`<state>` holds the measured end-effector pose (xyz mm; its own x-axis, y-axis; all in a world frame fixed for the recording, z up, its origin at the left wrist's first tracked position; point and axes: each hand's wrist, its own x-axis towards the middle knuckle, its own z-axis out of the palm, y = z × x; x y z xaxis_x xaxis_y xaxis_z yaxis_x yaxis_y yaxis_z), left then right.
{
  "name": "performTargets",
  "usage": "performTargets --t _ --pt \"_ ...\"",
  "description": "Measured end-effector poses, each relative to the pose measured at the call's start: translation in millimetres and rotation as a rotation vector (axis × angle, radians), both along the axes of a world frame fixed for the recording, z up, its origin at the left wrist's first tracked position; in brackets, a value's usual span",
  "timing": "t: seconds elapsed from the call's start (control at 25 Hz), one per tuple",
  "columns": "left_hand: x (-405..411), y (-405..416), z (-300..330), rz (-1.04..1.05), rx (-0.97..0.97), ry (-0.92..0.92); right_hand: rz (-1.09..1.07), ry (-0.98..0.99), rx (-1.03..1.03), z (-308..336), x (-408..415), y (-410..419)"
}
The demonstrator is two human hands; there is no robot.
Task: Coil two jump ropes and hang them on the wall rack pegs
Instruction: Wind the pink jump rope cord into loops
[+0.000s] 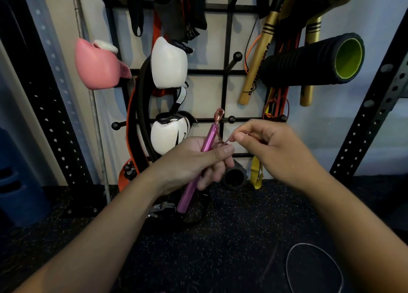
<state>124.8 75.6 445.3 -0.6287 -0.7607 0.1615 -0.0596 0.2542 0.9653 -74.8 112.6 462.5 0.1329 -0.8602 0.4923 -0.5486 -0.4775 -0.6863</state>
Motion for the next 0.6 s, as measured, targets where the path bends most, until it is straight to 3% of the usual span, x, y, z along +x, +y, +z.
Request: performTargets --t 0.24,0.44,0.6 --pt "-2.1 -0.7 -6.1 0.027 -0.023 0.005 -0.104 -0.017 -0.070 -1.7 -7.1 -0.9" --pt "1.1 -0.1 -6.0 0.024 0.050 0.109 0.032 0.041 0.043 7.7 -16.0 0.1" --pt "-0.8 3.8 -6.1 -0.078 0.132 0.181 -0.182 -0.113 -0.129 6.5 -18.4 -0.1"
